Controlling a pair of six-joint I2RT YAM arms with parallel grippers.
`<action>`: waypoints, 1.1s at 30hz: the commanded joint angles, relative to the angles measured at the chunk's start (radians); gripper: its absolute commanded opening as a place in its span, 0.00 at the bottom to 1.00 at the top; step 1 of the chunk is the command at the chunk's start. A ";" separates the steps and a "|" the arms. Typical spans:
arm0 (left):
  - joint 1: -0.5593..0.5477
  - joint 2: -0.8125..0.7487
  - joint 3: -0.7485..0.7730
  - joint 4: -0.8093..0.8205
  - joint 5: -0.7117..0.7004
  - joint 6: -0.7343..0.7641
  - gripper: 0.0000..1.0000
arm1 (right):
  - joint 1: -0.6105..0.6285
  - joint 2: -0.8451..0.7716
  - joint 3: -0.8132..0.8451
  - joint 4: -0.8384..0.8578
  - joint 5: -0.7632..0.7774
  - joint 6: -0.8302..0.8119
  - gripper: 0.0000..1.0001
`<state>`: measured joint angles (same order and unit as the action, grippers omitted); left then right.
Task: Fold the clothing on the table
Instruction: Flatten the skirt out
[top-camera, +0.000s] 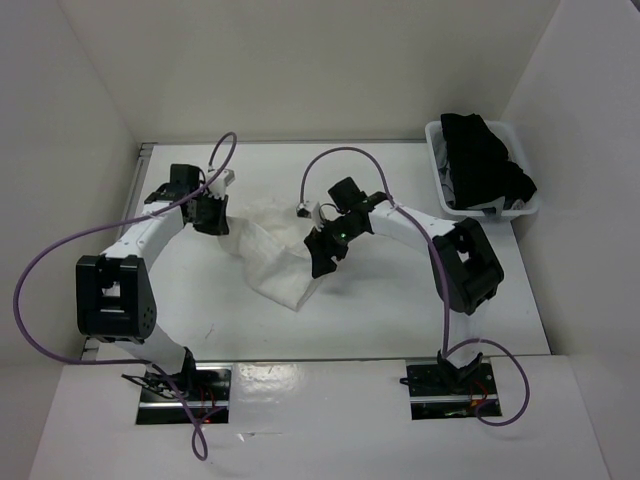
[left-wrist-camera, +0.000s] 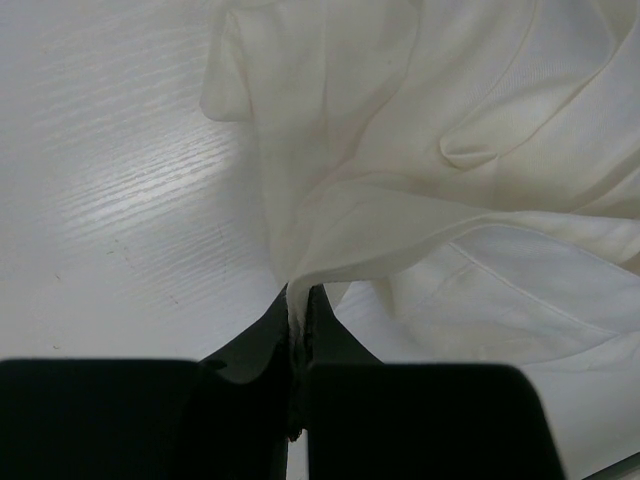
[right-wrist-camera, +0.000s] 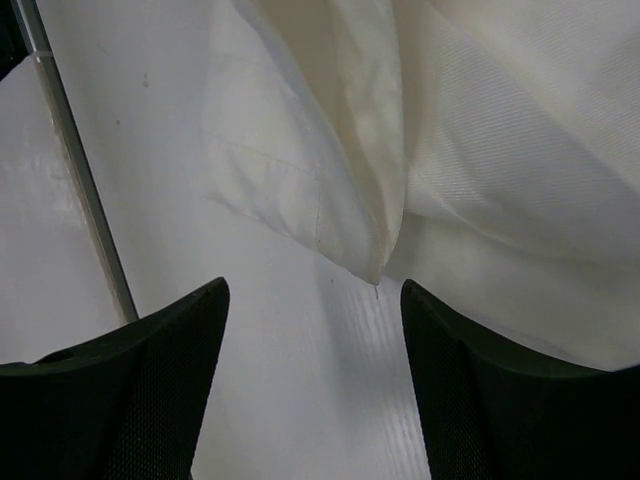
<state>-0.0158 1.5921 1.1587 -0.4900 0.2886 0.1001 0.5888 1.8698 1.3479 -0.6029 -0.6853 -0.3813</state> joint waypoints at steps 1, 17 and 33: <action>0.017 -0.011 -0.016 0.018 0.040 -0.007 0.00 | -0.003 0.008 -0.024 0.052 -0.053 0.018 0.74; 0.045 -0.029 -0.045 0.018 0.069 -0.007 0.00 | -0.003 0.100 -0.033 0.115 -0.137 0.082 0.73; 0.054 -0.038 -0.045 0.018 0.087 -0.007 0.00 | -0.003 0.138 0.028 0.132 -0.166 0.151 0.31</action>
<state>0.0322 1.5887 1.1210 -0.4847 0.3450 0.0998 0.5884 1.9968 1.3361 -0.4999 -0.8246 -0.2356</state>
